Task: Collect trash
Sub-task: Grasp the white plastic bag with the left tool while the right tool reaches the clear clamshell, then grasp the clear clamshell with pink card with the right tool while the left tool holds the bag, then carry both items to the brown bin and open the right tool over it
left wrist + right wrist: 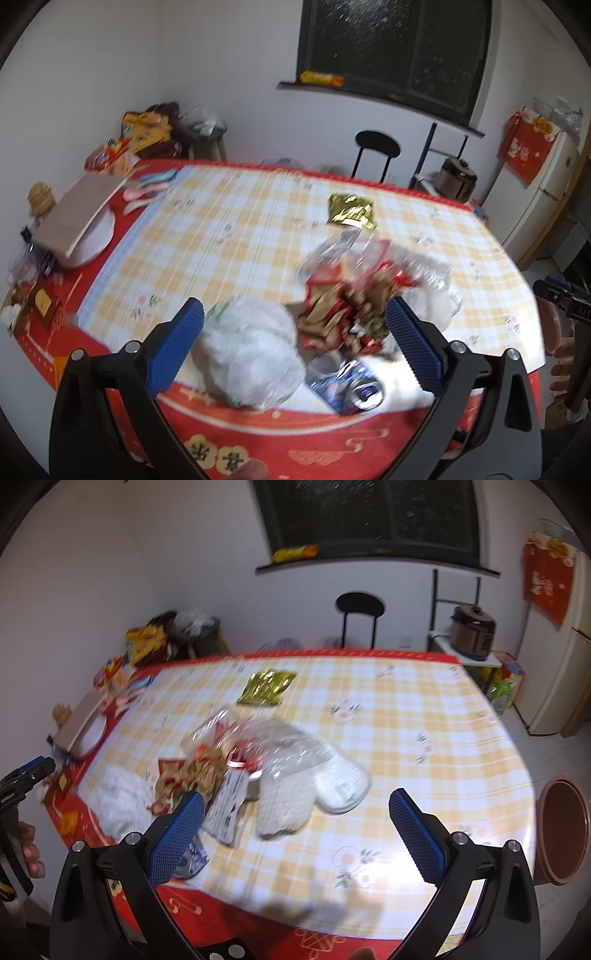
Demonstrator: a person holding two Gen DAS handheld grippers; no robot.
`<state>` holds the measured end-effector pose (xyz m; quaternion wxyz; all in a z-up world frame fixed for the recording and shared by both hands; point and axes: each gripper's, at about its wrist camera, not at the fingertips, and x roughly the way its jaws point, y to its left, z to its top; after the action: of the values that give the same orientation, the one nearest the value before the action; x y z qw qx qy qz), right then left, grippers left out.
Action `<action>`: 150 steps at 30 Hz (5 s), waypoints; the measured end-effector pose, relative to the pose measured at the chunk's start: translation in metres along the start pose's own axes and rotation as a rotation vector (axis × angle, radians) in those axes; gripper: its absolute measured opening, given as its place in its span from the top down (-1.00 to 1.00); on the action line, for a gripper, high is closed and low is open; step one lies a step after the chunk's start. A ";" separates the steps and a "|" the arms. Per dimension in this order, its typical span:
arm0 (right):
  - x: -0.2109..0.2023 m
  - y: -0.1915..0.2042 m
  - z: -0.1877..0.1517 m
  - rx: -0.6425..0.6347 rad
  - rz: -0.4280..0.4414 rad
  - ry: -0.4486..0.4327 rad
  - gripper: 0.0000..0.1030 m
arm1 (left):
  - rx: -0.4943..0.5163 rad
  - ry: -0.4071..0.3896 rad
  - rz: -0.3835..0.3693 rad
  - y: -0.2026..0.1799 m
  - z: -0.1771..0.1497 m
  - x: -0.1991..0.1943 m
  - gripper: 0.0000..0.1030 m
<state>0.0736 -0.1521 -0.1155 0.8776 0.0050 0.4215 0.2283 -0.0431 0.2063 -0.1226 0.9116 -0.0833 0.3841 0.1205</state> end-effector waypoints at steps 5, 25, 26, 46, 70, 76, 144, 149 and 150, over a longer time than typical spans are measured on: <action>0.028 0.024 -0.013 -0.021 0.004 0.059 -0.92 | 0.005 0.078 0.028 0.011 -0.033 0.020 -0.89; 0.074 0.068 -0.008 -0.026 -0.053 0.129 -0.92 | -0.138 0.271 -0.037 0.063 -0.071 0.115 -0.89; 0.076 0.070 -0.007 -0.024 -0.054 0.128 -0.92 | -0.141 0.274 -0.041 0.064 -0.071 0.118 -0.89; 0.125 0.110 0.022 0.084 0.050 0.156 -0.92 | -0.110 0.359 -0.148 0.086 -0.080 0.166 -0.84; 0.217 0.097 0.074 0.399 0.182 0.289 -0.85 | -0.241 0.199 -0.195 0.141 -0.039 0.153 0.17; 0.249 0.104 0.068 0.441 0.160 0.376 -0.66 | -0.250 0.203 -0.196 0.143 -0.042 0.154 0.17; 0.040 -0.006 0.034 0.385 -0.007 -0.140 -0.16 | 0.063 0.005 -0.411 -0.027 0.037 0.077 0.16; 0.020 -0.049 0.019 0.411 -0.008 -0.147 -0.16 | 0.090 -0.004 -0.423 -0.075 0.037 0.067 0.16; 0.015 -0.057 0.016 0.417 -0.007 -0.150 -0.16 | 0.096 -0.003 -0.427 -0.085 0.037 0.065 0.16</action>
<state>0.1164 -0.1946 -0.1272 0.8872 0.2019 0.3932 0.1323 0.0504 0.1438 -0.1384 0.9200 -0.1191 0.3615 -0.0935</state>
